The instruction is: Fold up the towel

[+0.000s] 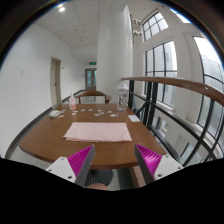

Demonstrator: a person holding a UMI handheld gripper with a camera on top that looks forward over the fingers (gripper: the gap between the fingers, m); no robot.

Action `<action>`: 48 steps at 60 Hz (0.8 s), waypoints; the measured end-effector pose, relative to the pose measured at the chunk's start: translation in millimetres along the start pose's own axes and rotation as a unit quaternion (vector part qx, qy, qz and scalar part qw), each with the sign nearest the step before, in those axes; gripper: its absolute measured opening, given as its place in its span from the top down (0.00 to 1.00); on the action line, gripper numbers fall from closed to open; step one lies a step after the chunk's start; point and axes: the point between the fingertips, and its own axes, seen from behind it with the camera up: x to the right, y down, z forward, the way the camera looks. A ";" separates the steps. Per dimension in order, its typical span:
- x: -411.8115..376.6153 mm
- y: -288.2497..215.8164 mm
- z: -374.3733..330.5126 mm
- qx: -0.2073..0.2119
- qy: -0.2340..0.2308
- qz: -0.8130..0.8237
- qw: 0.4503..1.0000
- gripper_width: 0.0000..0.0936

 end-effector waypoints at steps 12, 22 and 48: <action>-57.1 -8.9 42.9 -0.009 -0.039 -0.019 0.999 0.12; -143.9 -32.6 116.7 -0.017 -0.084 -0.051 0.995 0.19; -211.3 5.1 235.6 -0.120 -0.093 -0.044 0.987 0.84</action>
